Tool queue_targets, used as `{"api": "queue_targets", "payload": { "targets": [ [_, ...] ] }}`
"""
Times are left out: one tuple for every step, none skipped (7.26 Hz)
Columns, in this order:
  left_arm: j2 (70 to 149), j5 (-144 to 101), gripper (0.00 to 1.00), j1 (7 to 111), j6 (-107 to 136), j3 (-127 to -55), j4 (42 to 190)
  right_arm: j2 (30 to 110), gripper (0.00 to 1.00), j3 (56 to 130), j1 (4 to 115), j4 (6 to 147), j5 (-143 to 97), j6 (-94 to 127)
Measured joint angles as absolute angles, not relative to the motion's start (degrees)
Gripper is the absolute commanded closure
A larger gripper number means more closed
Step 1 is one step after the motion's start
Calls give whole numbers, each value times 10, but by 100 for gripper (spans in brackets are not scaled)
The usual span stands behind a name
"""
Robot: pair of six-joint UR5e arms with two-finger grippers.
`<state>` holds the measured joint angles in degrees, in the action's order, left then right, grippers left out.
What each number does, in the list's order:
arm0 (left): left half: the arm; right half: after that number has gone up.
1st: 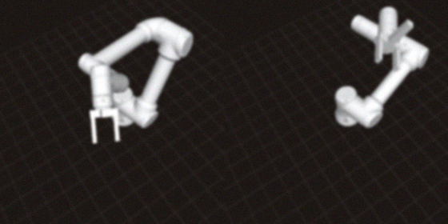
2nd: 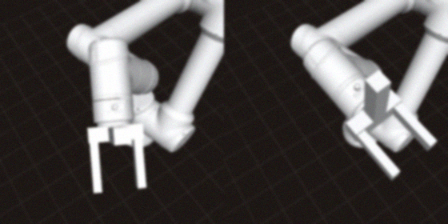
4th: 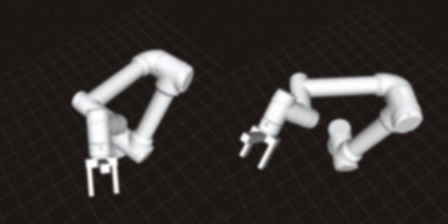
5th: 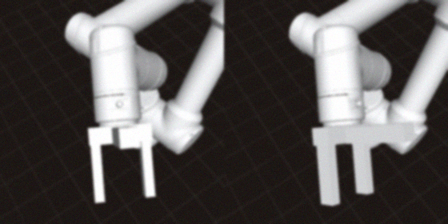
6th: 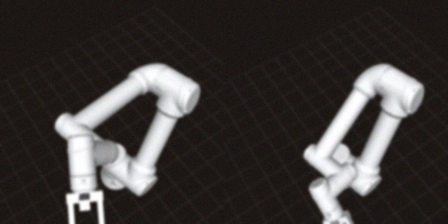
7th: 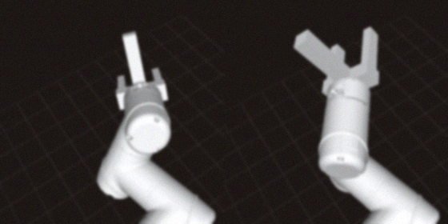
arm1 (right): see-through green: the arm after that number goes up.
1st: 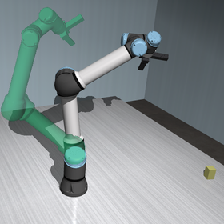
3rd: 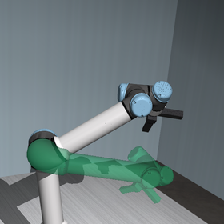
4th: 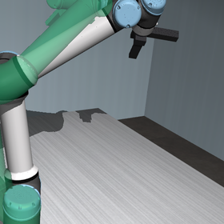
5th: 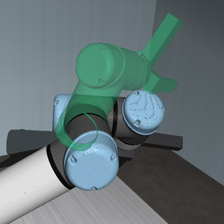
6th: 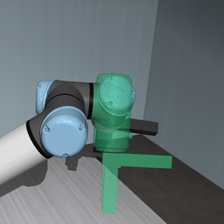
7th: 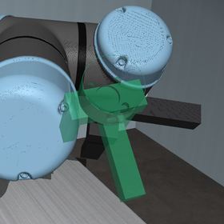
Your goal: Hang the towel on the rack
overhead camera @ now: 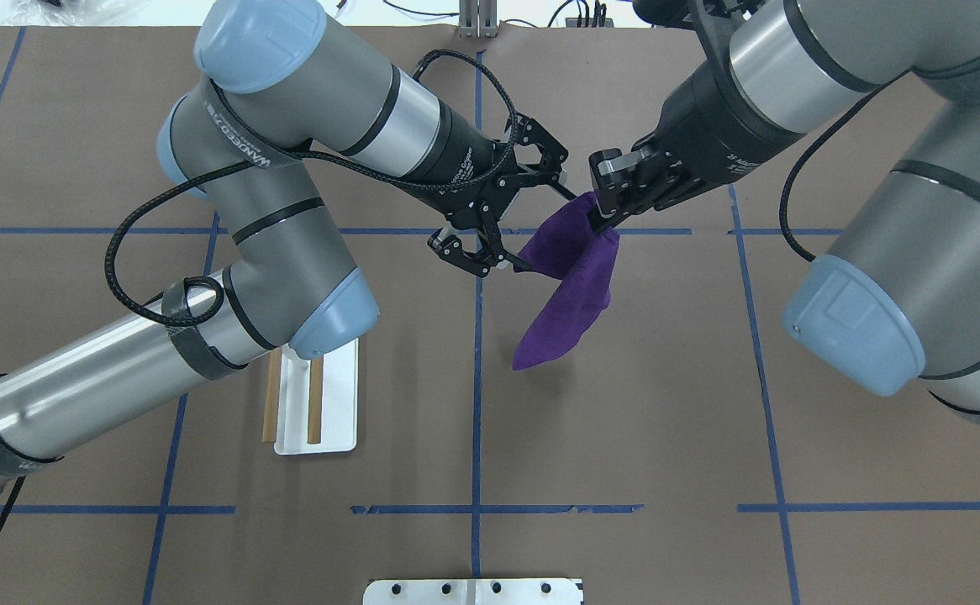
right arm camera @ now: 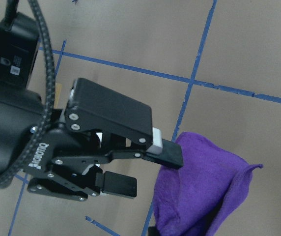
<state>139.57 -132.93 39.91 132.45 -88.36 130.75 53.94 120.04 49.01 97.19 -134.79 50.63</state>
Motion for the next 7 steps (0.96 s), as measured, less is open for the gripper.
{"api": "queue_targets", "payload": {
  "targets": [
    [1400, -1330, 43, 399, 1329, -884, 1309, 539, 100, 1200, 486, 972, -1342, 506],
    [1403, -1330, 84, 399, 1333, -885, 1309, 537, 100, 1200, 481, 971, -1338, 506],
    [1406, -1330, 100, 398, 1340, -885, 1310, 535, 100, 1199, 478, 971, -1335, 505],
    [1407, -1330, 100, 396, 1344, -886, 1312, 535, 100, 1198, 477, 971, -1335, 504],
    [1406, -1330, 100, 394, 1344, -886, 1318, 535, 100, 1197, 477, 971, -1334, 503],
    [1406, -1330, 100, 392, 1344, -886, 1323, 534, 100, 1197, 476, 971, -1334, 502],
    [1406, -1330, 100, 391, 1343, -886, 1325, 535, 98, 1197, 476, 971, -1334, 501]
  ]
}}
